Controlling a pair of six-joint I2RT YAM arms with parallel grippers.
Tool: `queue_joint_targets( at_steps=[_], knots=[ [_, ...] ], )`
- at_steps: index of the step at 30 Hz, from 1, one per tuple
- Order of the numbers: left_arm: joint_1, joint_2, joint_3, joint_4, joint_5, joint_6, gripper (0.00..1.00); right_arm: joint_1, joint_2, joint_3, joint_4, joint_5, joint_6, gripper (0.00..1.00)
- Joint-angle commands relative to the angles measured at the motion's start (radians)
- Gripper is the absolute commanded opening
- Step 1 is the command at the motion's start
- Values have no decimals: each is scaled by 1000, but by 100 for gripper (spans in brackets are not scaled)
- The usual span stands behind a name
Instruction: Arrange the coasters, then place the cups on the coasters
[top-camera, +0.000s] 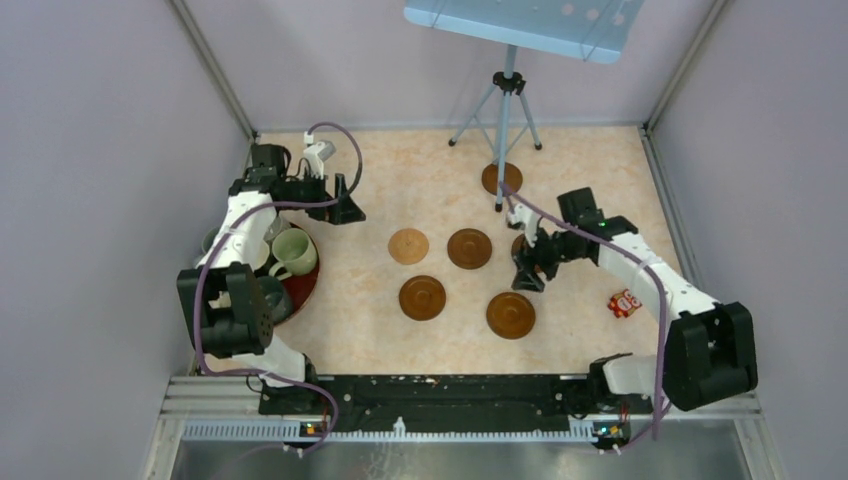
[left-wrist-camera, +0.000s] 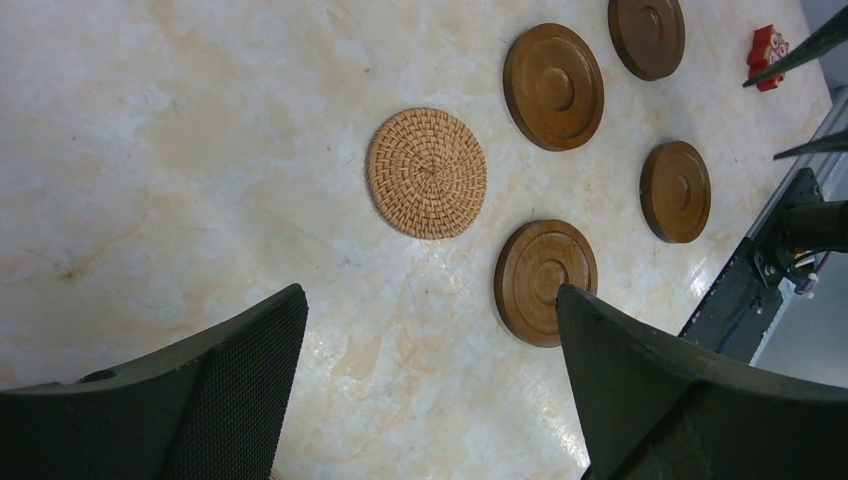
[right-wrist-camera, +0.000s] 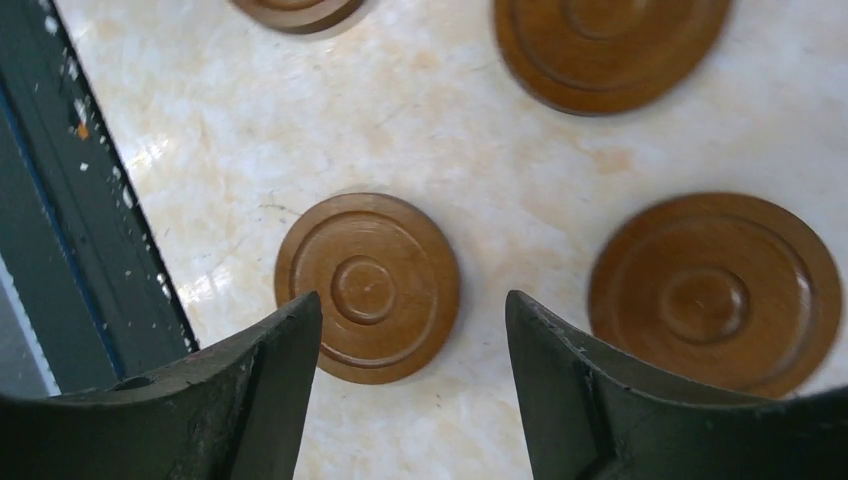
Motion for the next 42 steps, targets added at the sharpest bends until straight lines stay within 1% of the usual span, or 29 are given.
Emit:
queue_joint_targets(
  at_steps=[1,5,7,12,14,18,22,32,36,42],
  knots=[
    [-5,0,19,30,30,-11,99,-173,-8,44,118,-62,105,67],
    [-5,-3,7,35,27,-12,99,-336,99,98,362,54,336,65],
    [-5,-6,2,40,22,-12,99,-392,170,138,460,102,465,64],
    [-5,-2,-2,55,18,-22,99,-409,342,237,649,221,679,62],
    [-5,3,2,59,13,-25,99,-394,402,265,710,278,730,62],
    [-5,8,3,71,9,-35,99,-339,528,396,690,360,760,61],
    [-5,17,9,72,17,-47,99,-283,623,476,684,426,771,59],
    [-4,34,5,75,16,-45,99,-208,813,645,685,497,801,59],
    [-5,36,2,74,19,-43,99,-179,869,697,700,530,790,60],
    [-3,46,-1,73,6,-37,99,-150,950,831,612,554,767,63]
  ],
)
